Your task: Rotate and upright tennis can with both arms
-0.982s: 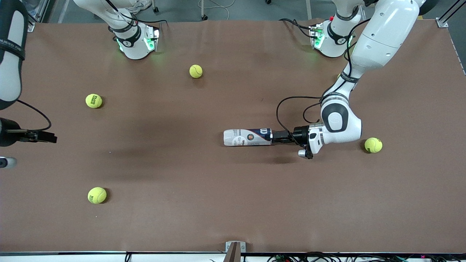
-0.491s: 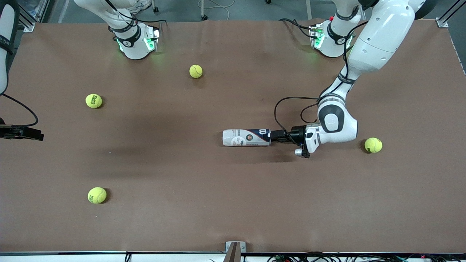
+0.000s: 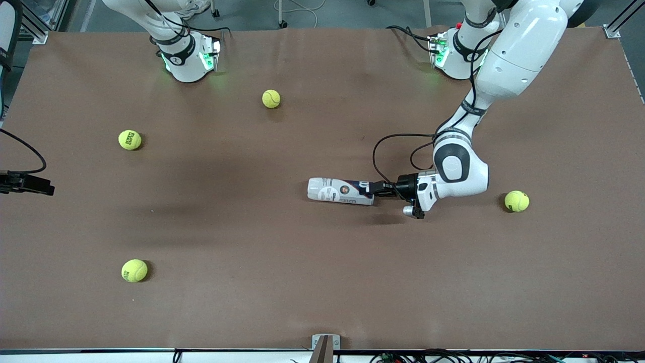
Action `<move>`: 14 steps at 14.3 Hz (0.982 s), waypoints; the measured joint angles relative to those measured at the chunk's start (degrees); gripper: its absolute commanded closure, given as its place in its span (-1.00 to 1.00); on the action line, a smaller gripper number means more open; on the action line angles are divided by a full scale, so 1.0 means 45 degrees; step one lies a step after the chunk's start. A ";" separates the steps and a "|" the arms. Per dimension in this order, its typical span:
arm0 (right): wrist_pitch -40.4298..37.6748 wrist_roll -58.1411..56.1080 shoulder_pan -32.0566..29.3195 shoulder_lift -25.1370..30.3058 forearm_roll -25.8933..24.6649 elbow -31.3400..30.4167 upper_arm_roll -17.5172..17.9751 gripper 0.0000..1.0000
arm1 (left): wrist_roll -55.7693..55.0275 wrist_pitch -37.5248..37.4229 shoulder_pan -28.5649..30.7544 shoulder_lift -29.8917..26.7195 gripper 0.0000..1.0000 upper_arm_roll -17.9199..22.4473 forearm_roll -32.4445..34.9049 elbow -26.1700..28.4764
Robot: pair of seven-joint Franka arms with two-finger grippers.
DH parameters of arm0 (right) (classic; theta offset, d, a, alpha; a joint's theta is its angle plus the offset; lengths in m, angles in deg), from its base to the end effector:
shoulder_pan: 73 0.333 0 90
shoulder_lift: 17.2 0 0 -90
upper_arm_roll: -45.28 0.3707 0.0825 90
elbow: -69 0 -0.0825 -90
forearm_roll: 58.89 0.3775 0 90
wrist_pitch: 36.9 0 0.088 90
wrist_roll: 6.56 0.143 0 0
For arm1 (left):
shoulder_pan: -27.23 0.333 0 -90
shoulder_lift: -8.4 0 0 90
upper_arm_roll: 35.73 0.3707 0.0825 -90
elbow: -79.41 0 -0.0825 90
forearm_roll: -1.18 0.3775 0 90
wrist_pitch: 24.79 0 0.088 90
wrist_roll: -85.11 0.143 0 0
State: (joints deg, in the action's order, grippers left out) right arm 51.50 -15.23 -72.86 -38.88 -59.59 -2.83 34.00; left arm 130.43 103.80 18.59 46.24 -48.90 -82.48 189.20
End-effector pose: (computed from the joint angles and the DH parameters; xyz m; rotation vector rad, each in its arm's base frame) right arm 0.6606 -0.1059 0.5600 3.0680 -0.0496 -0.1465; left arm 0.5845 -0.2856 0.1815 2.0430 0.0842 -0.0855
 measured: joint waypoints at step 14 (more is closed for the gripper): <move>-0.1577 -0.0032 0.0078 0.0846 0.0405 0.0068 0.0165 -1.00 | -1.0832 -0.0005 -0.0421 -0.2872 0.99 -0.0092 0.8063 -0.2388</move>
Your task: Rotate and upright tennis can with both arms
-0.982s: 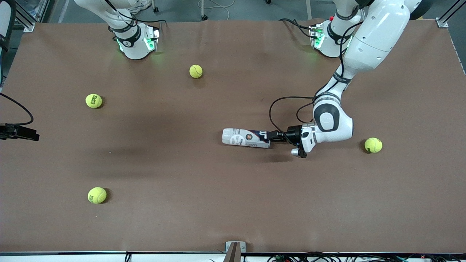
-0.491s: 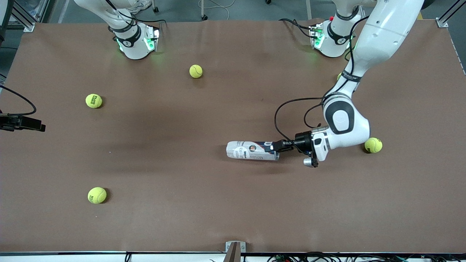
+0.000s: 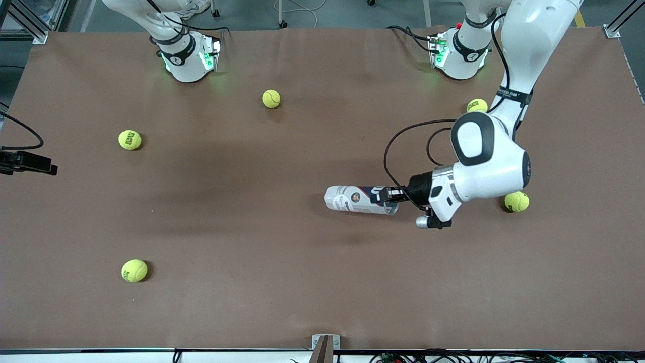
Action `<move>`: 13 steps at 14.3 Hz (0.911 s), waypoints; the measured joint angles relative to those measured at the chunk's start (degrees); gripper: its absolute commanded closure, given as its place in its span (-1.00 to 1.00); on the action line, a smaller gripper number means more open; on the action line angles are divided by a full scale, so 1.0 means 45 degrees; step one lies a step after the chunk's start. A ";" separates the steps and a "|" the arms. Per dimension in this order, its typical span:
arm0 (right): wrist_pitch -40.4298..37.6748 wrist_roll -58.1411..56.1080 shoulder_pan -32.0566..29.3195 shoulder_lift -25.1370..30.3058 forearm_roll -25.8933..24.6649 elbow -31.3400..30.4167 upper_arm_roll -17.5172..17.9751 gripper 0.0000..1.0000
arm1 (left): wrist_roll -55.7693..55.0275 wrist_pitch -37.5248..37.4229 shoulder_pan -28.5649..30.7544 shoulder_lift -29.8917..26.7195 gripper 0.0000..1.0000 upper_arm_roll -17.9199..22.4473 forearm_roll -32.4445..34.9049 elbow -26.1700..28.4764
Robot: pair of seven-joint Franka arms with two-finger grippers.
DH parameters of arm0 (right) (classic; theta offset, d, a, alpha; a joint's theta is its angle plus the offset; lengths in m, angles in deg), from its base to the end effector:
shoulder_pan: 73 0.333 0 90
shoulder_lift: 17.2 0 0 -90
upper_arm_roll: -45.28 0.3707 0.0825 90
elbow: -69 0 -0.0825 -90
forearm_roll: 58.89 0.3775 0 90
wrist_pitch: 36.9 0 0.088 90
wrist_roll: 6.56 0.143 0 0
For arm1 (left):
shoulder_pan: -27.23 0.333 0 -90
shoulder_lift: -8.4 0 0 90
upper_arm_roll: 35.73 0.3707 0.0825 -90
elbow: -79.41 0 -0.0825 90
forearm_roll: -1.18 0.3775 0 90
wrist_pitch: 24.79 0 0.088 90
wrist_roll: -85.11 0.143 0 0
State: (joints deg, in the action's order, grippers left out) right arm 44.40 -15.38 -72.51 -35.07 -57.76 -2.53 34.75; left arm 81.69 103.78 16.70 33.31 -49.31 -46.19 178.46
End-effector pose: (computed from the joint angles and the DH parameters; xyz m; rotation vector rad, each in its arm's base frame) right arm 0.6287 -0.0876 0.5955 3.1197 -0.0231 -0.2195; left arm 0.6297 -0.3061 0.3832 2.3760 0.2119 -0.1413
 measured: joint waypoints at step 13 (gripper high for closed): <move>-0.0229 -0.0036 0.0006 0.1317 -0.0052 -0.0821 0.0155 -1.00 | -1.3764 -0.1305 -0.5779 0.1603 0.99 0.0169 1.2821 -0.3496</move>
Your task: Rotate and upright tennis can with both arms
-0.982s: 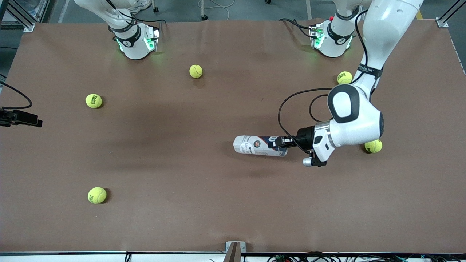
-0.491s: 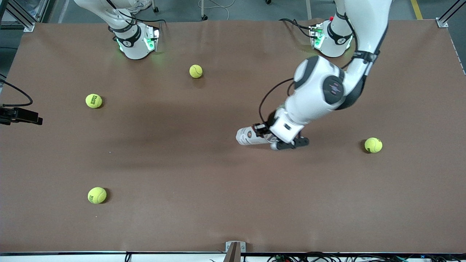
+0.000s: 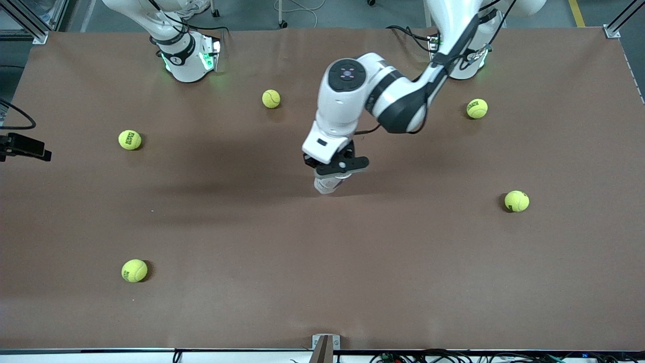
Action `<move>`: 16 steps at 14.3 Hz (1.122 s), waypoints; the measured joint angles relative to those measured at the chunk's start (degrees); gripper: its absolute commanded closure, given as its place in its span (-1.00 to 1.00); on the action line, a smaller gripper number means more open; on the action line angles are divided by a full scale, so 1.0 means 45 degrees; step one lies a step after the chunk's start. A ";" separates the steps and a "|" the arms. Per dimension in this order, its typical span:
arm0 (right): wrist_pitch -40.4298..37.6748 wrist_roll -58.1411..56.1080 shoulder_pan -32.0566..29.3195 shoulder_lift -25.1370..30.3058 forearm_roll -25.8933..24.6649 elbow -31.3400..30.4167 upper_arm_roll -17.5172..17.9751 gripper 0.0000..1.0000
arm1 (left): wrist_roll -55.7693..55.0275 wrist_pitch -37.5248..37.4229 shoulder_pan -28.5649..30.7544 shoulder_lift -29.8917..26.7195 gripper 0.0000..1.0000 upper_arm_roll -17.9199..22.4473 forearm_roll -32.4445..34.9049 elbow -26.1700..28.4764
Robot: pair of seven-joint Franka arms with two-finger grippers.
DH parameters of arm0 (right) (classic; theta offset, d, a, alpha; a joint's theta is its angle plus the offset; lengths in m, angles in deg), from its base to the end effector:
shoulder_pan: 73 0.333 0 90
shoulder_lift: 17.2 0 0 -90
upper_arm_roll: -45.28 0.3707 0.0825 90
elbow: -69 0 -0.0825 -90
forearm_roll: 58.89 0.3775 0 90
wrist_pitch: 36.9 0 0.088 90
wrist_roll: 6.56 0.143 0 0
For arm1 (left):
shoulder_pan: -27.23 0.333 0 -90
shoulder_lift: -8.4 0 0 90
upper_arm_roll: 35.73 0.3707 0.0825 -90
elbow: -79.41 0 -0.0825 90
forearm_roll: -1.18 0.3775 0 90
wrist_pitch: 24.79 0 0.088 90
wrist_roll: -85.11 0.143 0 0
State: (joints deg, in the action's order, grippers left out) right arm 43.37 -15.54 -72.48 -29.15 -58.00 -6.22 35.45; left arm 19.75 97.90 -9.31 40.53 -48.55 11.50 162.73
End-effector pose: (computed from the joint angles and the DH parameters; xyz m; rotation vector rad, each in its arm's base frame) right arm 0.5942 -0.0821 0.6286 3.1349 -0.0039 -0.1869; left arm 0.5211 -0.5378 0.3921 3.0199 0.3552 0.1704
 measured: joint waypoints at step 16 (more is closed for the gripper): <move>0.0632 -0.0025 0.0000 0.3015 -0.0085 -0.3112 0.0258 -1.00 | -0.0681 -0.0520 -0.2547 0.1254 -0.99 0.2350 0.0864 -0.1681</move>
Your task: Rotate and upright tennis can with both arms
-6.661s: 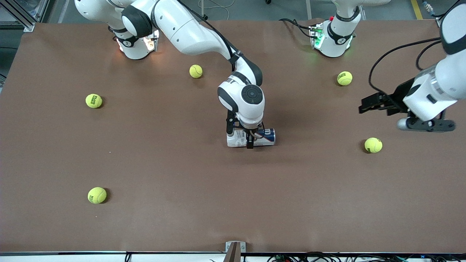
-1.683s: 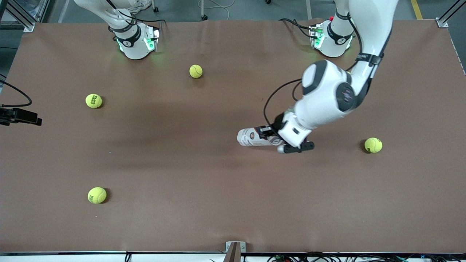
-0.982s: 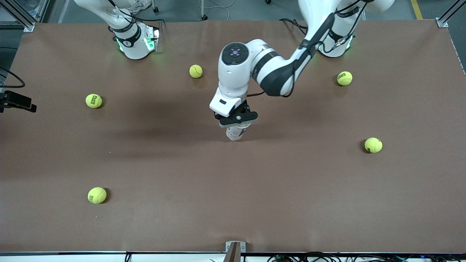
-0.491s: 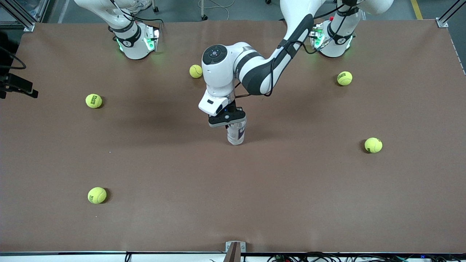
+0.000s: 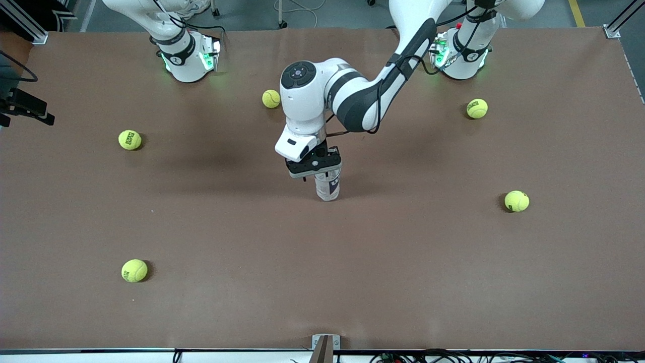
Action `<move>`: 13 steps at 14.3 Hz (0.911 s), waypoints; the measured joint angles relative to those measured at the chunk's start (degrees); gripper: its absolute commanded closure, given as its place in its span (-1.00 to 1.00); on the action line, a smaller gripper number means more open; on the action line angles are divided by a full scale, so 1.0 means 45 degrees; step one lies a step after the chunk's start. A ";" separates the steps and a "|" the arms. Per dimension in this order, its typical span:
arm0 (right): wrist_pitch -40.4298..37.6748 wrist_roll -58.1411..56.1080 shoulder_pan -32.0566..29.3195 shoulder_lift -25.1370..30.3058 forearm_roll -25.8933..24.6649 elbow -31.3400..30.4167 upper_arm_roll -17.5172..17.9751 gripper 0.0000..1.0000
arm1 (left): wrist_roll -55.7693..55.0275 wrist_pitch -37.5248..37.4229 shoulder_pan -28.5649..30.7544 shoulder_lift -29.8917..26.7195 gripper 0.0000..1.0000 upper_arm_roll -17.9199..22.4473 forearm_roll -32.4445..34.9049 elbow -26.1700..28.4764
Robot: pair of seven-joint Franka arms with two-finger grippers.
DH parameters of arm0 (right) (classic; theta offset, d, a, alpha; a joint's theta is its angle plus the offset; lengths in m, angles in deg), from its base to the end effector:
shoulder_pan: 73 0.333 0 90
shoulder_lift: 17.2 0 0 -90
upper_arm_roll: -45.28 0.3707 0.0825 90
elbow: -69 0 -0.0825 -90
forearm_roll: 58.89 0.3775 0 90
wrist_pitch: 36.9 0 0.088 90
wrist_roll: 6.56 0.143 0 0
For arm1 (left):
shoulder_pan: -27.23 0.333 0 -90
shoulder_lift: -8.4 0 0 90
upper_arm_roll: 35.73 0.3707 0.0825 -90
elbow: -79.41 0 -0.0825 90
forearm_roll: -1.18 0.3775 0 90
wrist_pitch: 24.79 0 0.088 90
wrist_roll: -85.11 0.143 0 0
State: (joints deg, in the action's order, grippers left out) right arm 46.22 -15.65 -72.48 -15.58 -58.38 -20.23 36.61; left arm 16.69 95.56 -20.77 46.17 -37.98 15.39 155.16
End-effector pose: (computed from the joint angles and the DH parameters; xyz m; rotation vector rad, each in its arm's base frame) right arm 0.5171 -0.0740 0.6544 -3.1145 -0.0270 0.1182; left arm 0.5170 -0.5799 0.3710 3.1010 0.3330 0.3617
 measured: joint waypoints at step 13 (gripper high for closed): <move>0.0386 -0.0039 -0.0001 0.0624 -0.0358 -0.0730 0.0321 -1.00 | 0.4891 -0.3472 0.4652 -0.4749 -1.00 0.0120 -0.1552 0.0681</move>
State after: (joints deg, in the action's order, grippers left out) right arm 47.95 -15.83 -72.48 -12.77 -59.99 -23.51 38.05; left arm 38.70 79.94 0.16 24.80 -37.44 8.41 158.23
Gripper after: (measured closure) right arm 0.000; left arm 0.000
